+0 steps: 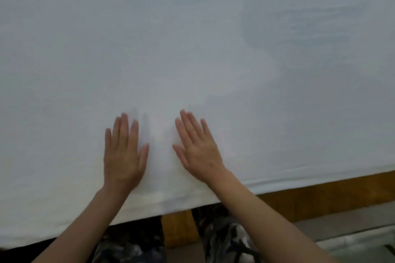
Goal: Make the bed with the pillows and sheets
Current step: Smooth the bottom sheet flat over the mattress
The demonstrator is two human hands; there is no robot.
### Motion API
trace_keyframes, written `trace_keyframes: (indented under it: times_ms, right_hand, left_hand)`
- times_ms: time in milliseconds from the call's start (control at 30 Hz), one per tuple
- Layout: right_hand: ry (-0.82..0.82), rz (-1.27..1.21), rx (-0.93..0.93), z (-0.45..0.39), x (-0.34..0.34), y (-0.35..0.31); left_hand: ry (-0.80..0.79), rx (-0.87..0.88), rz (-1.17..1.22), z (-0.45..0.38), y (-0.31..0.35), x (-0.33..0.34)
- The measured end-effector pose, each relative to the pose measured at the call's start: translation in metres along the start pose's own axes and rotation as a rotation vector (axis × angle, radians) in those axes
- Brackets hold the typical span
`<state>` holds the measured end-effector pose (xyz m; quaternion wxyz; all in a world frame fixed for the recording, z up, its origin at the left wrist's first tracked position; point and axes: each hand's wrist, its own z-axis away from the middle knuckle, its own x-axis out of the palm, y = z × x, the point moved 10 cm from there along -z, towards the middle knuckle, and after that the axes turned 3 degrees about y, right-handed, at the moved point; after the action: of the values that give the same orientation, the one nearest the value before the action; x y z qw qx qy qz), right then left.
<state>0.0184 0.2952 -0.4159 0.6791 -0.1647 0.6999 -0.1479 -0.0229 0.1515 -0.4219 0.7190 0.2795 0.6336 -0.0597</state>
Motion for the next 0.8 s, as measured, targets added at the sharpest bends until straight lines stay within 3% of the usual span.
trace_keyframes:
  times_ms: [167, 333, 433, 567, 800]
  right_hand:
    - [0.147, 0.139, 0.199, -0.110, -0.065, 0.127]
    - [0.058, 0.185, 0.357, -0.081, -0.070, 0.222]
    - [0.130, 0.195, 0.392, -0.004, -0.073, 0.233]
    - [0.066, 0.172, 0.448, 0.115, -0.064, 0.211]
    - [-0.092, 0.102, 0.481, 0.246, -0.047, 0.187]
  left_hand:
    - [0.088, -0.033, -0.056, -0.155, 0.054, 0.006]
    - [-0.015, 0.070, -0.062, -0.209, 0.136, 0.050]
    - [-0.108, 0.230, -0.050, -0.167, 0.201, 0.096]
    - [-0.176, 0.471, -0.027, -0.069, 0.281, 0.132]
    - [-0.389, 0.866, -0.039, 0.065, 0.330, 0.153]
